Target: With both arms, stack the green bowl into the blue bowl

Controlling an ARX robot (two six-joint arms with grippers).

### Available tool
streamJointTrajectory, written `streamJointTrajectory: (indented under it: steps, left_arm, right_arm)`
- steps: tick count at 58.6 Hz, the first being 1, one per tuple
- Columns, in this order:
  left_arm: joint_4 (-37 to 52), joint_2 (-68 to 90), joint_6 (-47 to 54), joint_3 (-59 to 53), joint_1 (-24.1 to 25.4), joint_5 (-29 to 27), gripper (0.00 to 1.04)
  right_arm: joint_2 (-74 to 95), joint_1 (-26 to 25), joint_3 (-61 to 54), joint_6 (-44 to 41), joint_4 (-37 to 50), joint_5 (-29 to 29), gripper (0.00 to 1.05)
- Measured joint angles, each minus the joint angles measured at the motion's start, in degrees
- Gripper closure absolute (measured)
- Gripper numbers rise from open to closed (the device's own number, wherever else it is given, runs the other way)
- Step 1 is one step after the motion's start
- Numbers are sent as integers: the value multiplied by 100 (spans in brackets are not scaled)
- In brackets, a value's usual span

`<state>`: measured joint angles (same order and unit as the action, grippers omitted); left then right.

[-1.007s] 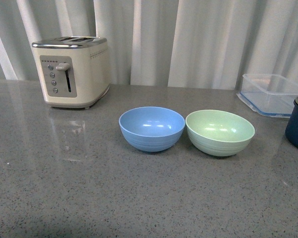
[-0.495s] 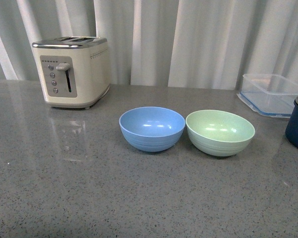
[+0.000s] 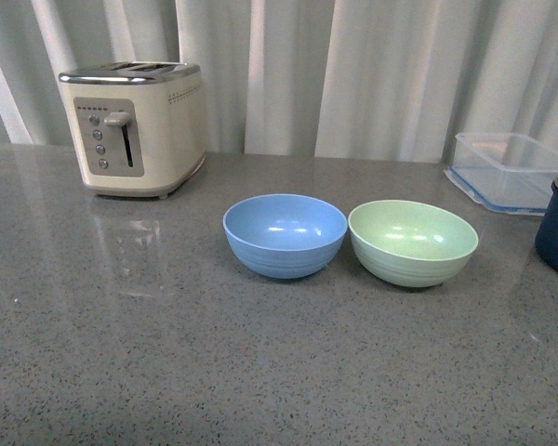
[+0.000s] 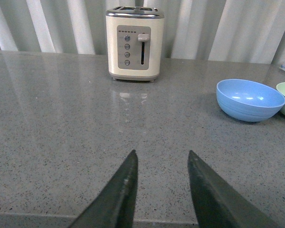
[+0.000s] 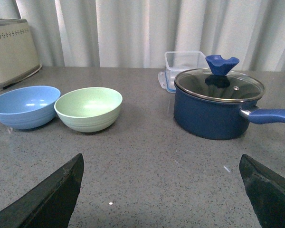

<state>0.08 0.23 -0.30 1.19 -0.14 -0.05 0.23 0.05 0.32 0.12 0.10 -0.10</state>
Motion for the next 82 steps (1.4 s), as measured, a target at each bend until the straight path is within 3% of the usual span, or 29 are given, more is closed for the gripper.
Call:
streamJointTrajectory:
  steps: [21, 23, 40, 47, 51, 54, 60, 70, 82]
  left_arm:
    - [-4, 0, 0, 0, 0, 0, 7]
    - [-4, 0, 4, 0, 0, 0, 5]
    - [-4, 0, 4, 0, 0, 0, 7]
    - [-4, 0, 4, 0, 0, 9, 7]
    - [-4, -2, 2, 0, 0, 4, 7]
    - [-4, 0, 2, 0, 0, 4, 7]
    - [-4, -4, 2, 0, 0, 2, 7]
    - [-4, -4, 2, 0, 0, 4, 7]
    - [-4, -4, 2, 0, 0, 2, 7]
  right_arm:
    - [0, 0, 0, 0, 0, 0, 10]
    - [0, 0, 0, 0, 0, 0, 10]
    - [0, -2, 0, 0, 0, -7, 10]
    - [660, -673, 195, 103, 74, -2369, 10]
    - [1134, -715, 404, 111, 271, -3091, 10]
    - [1530, -673, 616, 79, 546, -3265, 10]
    - [2507, -374, 1200, -149, 964, -2739, 10]
    - [4605, 254, 2481, -382, 726, -1631, 10]
    - [6773, 568, 4201, -382, 293, -1121, 10]
